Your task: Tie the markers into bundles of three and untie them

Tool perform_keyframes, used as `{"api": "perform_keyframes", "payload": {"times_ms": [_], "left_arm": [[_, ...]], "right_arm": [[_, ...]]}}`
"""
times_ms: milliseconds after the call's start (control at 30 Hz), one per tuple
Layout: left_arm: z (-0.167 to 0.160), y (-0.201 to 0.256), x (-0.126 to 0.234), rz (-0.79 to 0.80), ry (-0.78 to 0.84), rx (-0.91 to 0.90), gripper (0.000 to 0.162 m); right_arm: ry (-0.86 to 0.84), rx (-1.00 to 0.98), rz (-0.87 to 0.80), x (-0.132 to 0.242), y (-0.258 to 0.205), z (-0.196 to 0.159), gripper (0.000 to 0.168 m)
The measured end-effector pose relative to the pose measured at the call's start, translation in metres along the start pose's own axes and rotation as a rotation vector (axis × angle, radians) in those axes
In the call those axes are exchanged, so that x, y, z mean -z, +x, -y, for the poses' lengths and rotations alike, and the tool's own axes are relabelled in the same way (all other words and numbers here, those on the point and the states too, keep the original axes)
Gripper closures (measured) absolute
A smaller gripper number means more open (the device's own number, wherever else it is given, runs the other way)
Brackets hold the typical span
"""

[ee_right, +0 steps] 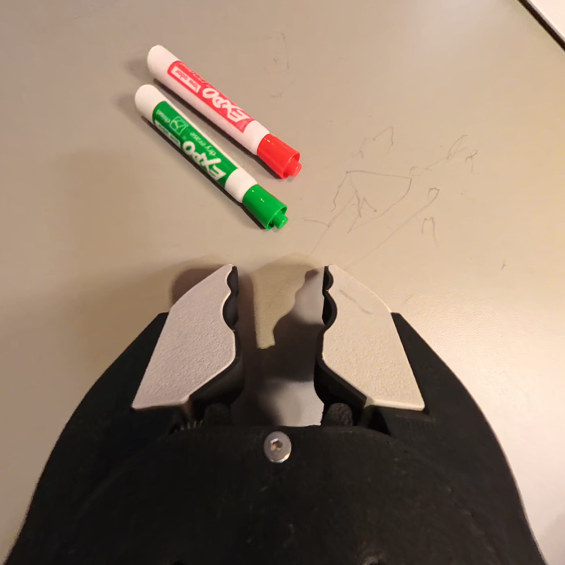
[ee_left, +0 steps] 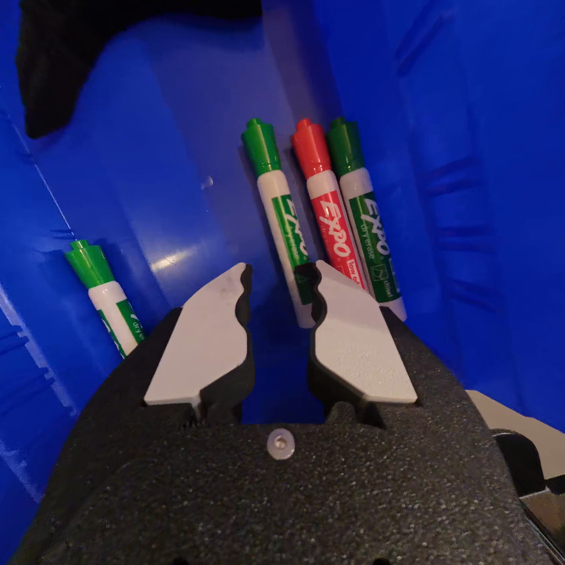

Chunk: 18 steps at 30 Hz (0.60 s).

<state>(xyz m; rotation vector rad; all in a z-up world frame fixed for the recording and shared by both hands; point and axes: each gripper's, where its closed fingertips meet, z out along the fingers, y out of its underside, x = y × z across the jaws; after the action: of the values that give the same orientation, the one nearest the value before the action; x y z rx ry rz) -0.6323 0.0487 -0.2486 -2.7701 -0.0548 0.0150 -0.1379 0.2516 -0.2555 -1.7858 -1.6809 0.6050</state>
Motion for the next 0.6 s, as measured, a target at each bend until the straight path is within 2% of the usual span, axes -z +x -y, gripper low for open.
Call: {"api": "perform_keyframes", "payload": {"times_ms": [67, 200, 333, 500, 600], "left_arm": [[-0.003, -0.002, -0.005, 0.01, -0.025, -0.011, 0.126], [-0.004, -0.007, -0.007, 0.047, -0.039, -0.052, 0.141], [0.0, -0.011, 0.002, 0.076, -0.005, -0.043, 0.142], [0.042, -0.003, 0.064, 0.149, 0.187, -0.058, 0.142], [0.081, 0.045, 0.105, 0.124, 0.297, -0.171, 0.142]], "right_arm": [[-0.001, -0.003, -0.003, 0.0, 0.0, 0.0, 0.115], [-0.004, -0.011, 0.002, -0.001, 0.001, 0.0, 0.114], [-0.004, -0.012, 0.006, -0.001, 0.001, 0.0, 0.114], [-0.004, -0.007, 0.007, -0.001, 0.001, 0.001, 0.114], [-0.004, -0.005, 0.009, -0.001, 0.001, 0.001, 0.114]]}}
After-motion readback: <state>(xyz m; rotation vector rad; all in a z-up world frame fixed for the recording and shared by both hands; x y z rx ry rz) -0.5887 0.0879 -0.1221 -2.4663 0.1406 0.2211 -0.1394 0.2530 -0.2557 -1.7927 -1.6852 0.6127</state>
